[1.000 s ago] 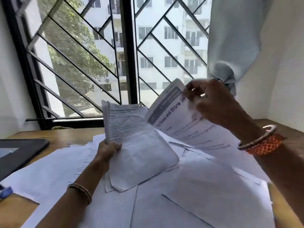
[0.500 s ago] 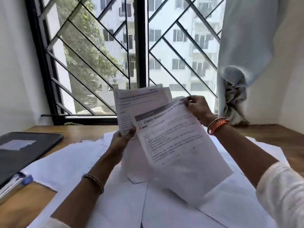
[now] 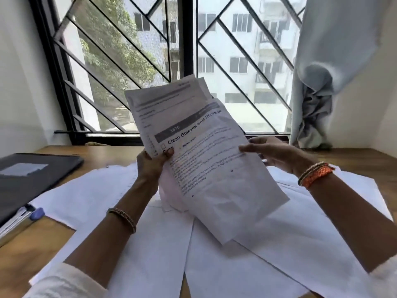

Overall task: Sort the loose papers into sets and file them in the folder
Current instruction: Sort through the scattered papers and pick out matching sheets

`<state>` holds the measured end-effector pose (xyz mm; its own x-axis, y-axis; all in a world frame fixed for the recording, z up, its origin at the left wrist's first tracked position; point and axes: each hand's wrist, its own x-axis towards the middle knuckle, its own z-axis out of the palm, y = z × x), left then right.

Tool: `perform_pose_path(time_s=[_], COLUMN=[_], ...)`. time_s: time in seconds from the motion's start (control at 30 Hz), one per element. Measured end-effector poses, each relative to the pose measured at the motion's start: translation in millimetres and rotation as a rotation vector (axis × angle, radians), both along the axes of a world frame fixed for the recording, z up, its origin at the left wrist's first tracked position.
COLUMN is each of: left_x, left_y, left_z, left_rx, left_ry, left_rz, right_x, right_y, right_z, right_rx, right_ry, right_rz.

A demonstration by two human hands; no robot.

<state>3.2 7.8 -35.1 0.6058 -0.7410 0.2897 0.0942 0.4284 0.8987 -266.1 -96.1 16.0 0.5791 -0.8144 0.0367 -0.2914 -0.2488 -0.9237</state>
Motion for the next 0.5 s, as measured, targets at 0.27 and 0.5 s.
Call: perform_pose_path(time_s=[0.27,0.5], left_x=[-2,-2], left_y=[1,6], left_z=[8,19], left_rx=[-0.104,-0.154], left_ry=[0.059,0.043], left_rz=[0.002,-0.009], right_x=[5,13], right_y=[8,9], right_z=[-4,-10], right_rx=[-0.201,-0.368], right_ry=[-0.273,-0.354], right_rz=[-0.236,-0.374])
